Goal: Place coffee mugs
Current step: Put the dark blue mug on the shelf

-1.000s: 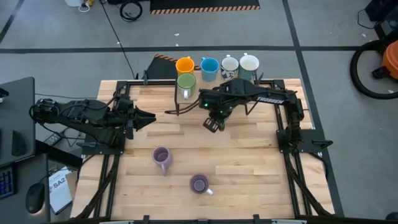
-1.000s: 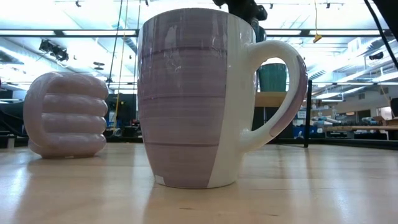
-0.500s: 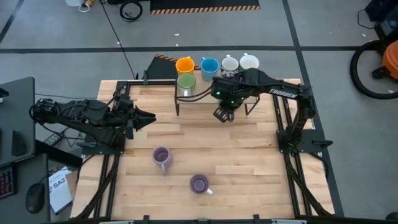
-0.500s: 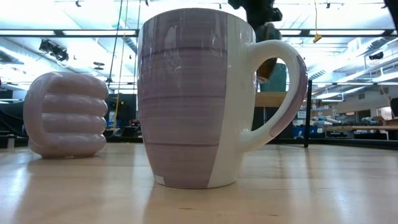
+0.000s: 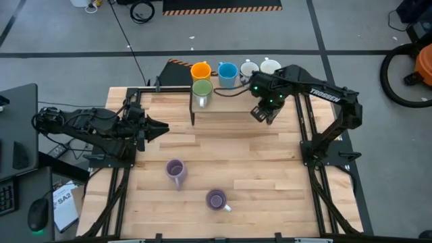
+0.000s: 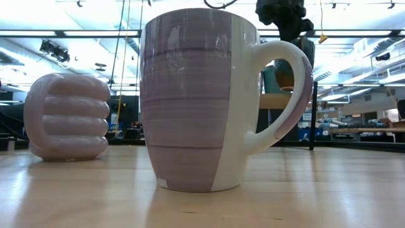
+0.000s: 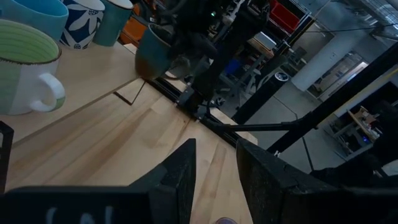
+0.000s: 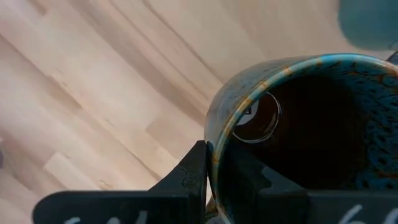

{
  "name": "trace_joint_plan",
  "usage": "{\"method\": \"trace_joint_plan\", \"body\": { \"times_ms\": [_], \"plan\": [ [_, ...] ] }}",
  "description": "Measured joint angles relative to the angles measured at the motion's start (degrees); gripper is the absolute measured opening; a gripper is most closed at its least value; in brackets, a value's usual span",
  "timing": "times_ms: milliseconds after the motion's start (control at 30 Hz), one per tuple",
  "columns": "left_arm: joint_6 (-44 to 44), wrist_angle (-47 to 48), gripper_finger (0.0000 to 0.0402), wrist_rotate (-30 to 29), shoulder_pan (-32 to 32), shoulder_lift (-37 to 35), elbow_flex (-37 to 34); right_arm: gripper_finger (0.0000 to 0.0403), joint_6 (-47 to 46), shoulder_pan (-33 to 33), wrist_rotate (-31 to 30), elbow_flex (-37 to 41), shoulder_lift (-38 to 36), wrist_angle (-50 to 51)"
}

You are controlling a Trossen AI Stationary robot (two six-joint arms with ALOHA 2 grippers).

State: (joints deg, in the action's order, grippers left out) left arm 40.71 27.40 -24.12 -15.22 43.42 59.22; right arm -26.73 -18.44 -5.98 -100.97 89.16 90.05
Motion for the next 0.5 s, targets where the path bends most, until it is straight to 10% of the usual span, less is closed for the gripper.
{"method": "trace_joint_plan", "body": {
  "times_ms": [500],
  "plan": [
    [0.04,0.57,0.0121,0.0,0.0,0.0,0.01,0.0047,10.55,-8.14,0.07,0.13,1.16,-0.23]
  ]
}}
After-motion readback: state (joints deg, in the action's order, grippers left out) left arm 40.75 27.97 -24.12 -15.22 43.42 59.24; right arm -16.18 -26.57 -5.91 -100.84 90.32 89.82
